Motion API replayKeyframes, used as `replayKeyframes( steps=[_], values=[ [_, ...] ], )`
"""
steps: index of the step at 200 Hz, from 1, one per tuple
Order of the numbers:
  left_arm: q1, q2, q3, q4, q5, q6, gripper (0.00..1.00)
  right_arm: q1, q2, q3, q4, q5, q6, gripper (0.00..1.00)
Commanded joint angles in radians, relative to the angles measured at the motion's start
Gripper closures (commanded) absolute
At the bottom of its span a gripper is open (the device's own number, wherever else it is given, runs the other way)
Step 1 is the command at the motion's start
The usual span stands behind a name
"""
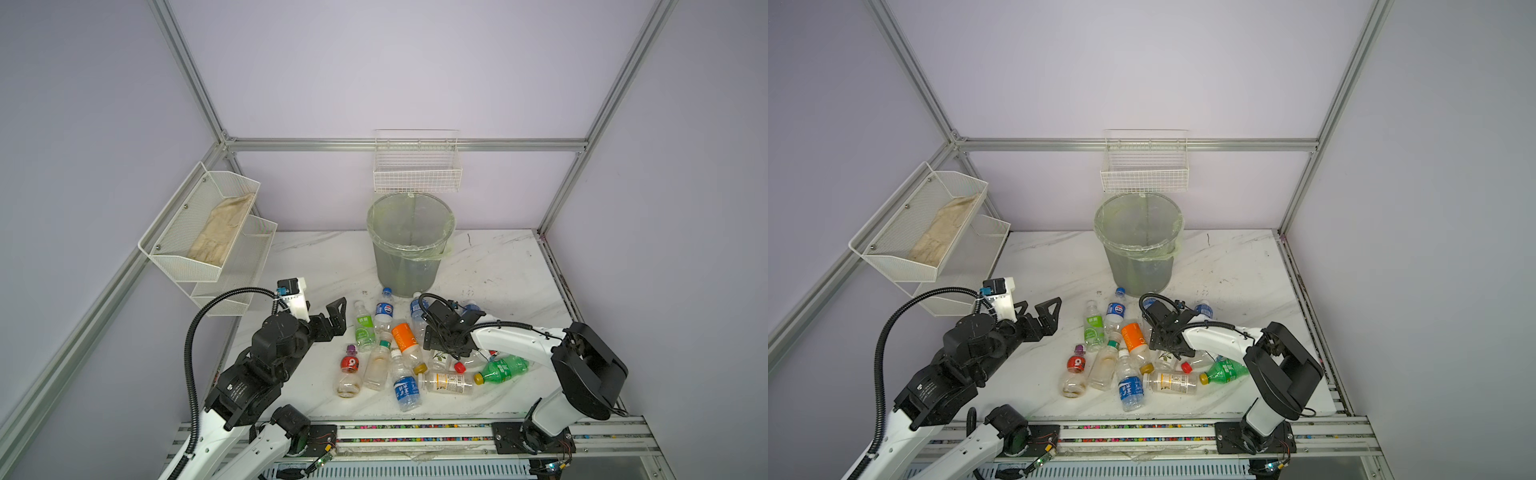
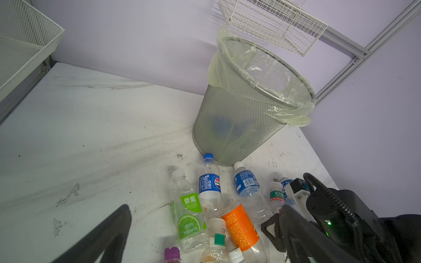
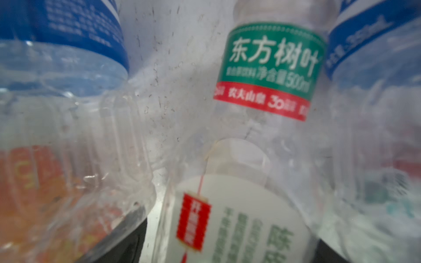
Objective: Throw the plastic bottles in the bin
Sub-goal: 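Close the right gripper on the green-label tea bottle and lift it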
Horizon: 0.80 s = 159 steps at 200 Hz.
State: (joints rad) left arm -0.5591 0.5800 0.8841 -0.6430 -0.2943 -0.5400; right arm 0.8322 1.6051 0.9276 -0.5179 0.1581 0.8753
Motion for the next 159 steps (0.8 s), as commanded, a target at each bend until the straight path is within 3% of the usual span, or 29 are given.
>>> replayKeyframes(
  steps=[1, 56, 110, 126, 159],
  values=[
    [-0.004, -0.015, -0.042, -0.006, -0.02, -0.014, 0.0, 0.006, 0.004, 0.004, 0.025, 0.009, 0.029, 0.12],
    [-0.004, -0.024, -0.05, -0.01, -0.019, -0.019, 0.0, 0.006, -0.04, -0.011, 0.027, 0.031, 0.048, 0.2],
    [-0.004, -0.043, -0.05, -0.023, -0.025, -0.021, 0.0, 0.004, -0.09, -0.019, 0.016, 0.058, 0.077, 0.38],
    [-0.005, -0.05, -0.051, -0.027, -0.027, -0.023, 0.0, 0.005, -0.092, -0.021, 0.016, 0.058, 0.077, 0.45],
    [-0.005, -0.058, -0.049, -0.033, -0.031, -0.023, 0.0, 0.005, -0.106, -0.018, 0.013, 0.059, 0.077, 0.71]
  ],
)
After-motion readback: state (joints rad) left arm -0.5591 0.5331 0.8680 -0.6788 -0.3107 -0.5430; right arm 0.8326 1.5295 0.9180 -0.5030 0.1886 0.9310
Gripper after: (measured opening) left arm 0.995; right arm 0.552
